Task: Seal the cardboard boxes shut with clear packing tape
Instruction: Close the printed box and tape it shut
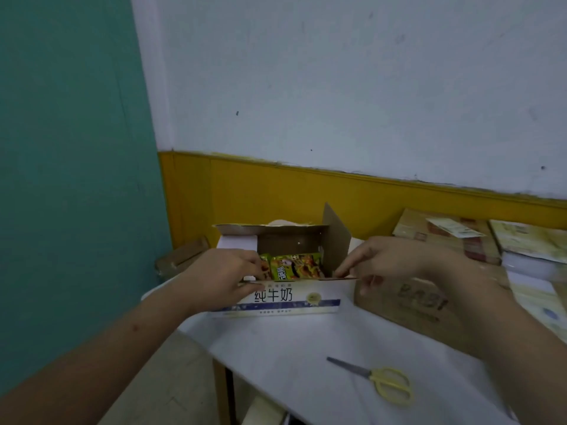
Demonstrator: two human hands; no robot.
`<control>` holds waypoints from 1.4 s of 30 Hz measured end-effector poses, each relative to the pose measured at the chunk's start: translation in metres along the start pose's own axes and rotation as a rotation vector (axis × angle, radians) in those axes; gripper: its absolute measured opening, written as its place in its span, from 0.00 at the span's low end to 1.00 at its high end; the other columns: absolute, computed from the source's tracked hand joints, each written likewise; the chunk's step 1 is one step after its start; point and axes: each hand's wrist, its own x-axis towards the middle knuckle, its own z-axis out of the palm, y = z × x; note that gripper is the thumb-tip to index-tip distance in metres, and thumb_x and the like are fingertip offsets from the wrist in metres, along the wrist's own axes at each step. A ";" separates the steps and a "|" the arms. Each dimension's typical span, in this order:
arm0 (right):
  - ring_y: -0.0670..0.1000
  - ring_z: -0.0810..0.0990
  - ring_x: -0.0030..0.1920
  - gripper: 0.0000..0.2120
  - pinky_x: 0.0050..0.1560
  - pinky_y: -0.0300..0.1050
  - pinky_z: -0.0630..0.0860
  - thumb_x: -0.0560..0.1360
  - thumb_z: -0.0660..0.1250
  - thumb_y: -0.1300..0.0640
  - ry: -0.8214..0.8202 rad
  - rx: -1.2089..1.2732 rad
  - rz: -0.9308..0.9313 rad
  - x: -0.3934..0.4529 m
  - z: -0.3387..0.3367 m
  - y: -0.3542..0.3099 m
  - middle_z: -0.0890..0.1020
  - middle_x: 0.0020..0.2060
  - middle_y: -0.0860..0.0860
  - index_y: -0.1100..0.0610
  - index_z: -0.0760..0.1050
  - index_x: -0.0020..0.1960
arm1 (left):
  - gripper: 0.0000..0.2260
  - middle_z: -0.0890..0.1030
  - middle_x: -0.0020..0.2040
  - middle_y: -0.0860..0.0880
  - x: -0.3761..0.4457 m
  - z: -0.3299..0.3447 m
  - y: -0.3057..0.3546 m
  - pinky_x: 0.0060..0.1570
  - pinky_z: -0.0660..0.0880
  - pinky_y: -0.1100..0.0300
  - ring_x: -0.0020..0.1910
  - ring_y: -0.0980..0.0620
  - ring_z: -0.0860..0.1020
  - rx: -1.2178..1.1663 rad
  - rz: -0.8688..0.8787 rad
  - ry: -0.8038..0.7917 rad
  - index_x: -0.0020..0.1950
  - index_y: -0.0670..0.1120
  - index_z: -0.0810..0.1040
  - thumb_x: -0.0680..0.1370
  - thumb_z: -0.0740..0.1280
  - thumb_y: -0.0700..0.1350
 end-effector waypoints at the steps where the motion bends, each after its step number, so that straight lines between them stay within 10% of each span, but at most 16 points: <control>1: 0.46 0.86 0.44 0.11 0.45 0.38 0.79 0.82 0.62 0.56 0.026 0.023 0.003 -0.003 -0.002 0.000 0.85 0.43 0.38 0.48 0.83 0.57 | 0.10 0.78 0.57 0.60 -0.002 0.001 0.006 0.42 0.73 0.63 0.46 0.63 0.73 -0.011 0.000 -0.016 0.58 0.56 0.81 0.81 0.65 0.57; 6: 0.46 0.78 0.42 0.15 0.38 0.41 0.72 0.79 0.63 0.40 0.587 -0.204 -0.021 0.022 -0.005 0.006 0.82 0.50 0.49 0.50 0.79 0.56 | 0.16 0.74 0.48 0.55 0.001 0.019 0.020 0.42 0.69 0.59 0.45 0.56 0.71 -0.183 -0.071 -0.150 0.50 0.54 0.69 0.76 0.69 0.64; 10: 0.52 0.78 0.50 0.29 0.44 0.45 0.75 0.79 0.65 0.43 0.503 -0.076 0.092 0.055 0.005 0.011 0.78 0.60 0.54 0.55 0.65 0.75 | 0.23 0.71 0.45 0.55 0.009 0.032 0.023 0.41 0.65 0.58 0.43 0.55 0.68 -0.255 -0.093 -0.162 0.48 0.55 0.66 0.74 0.61 0.74; 14: 0.55 0.80 0.39 0.08 0.42 0.53 0.80 0.82 0.61 0.60 0.543 -0.013 0.198 0.071 0.009 0.032 0.80 0.42 0.59 0.63 0.75 0.50 | 0.21 0.69 0.47 0.57 0.011 0.047 0.027 0.46 0.62 0.59 0.47 0.60 0.67 -0.369 -0.114 -0.167 0.48 0.57 0.66 0.77 0.50 0.73; 16: 0.52 0.72 0.31 0.13 0.30 0.45 0.70 0.81 0.60 0.61 0.547 0.055 0.276 0.065 0.007 0.038 0.73 0.33 0.56 0.60 0.69 0.38 | 0.19 0.68 0.48 0.58 0.012 0.052 0.031 0.45 0.62 0.61 0.48 0.61 0.66 -0.312 -0.118 -0.182 0.49 0.55 0.66 0.78 0.56 0.71; 21: 0.59 0.86 0.37 0.09 0.36 0.52 0.84 0.81 0.58 0.64 0.481 0.434 0.368 0.058 0.003 0.052 0.83 0.42 0.65 0.67 0.73 0.57 | 0.23 0.73 0.61 0.57 0.037 0.047 0.027 0.54 0.74 0.56 0.56 0.56 0.74 -0.501 -0.223 -0.311 0.64 0.61 0.64 0.75 0.63 0.71; 25: 0.60 0.86 0.41 0.07 0.45 0.60 0.83 0.80 0.59 0.66 0.508 0.344 0.320 0.054 0.006 0.044 0.82 0.39 0.61 0.61 0.72 0.43 | 0.23 0.73 0.64 0.49 0.079 0.041 0.005 0.55 0.78 0.53 0.53 0.52 0.78 -0.528 -0.244 -0.144 0.70 0.52 0.68 0.78 0.69 0.57; 32: 0.46 0.80 0.29 0.06 0.24 0.36 0.75 0.82 0.59 0.62 0.553 0.168 0.223 0.054 0.010 0.038 0.78 0.37 0.51 0.61 0.74 0.54 | 0.42 0.49 0.83 0.46 0.136 0.020 -0.058 0.78 0.57 0.47 0.81 0.44 0.53 -0.179 -0.274 -0.405 0.83 0.51 0.48 0.78 0.70 0.57; 37: 0.42 0.77 0.34 0.14 0.24 0.29 0.67 0.82 0.61 0.57 0.584 0.045 0.111 0.053 0.015 0.046 0.78 0.44 0.48 0.55 0.73 0.66 | 0.47 0.32 0.81 0.46 0.162 0.032 -0.075 0.78 0.45 0.40 0.81 0.38 0.38 -0.137 -0.302 -0.577 0.81 0.57 0.35 0.79 0.70 0.55; 42: 0.45 0.81 0.44 0.11 0.48 0.47 0.82 0.82 0.61 0.53 0.567 0.144 -0.064 0.061 0.018 0.047 0.83 0.45 0.43 0.50 0.81 0.59 | 0.42 0.30 0.80 0.46 0.176 0.043 -0.093 0.77 0.45 0.36 0.80 0.36 0.37 -0.133 -0.332 -0.610 0.80 0.60 0.34 0.82 0.66 0.52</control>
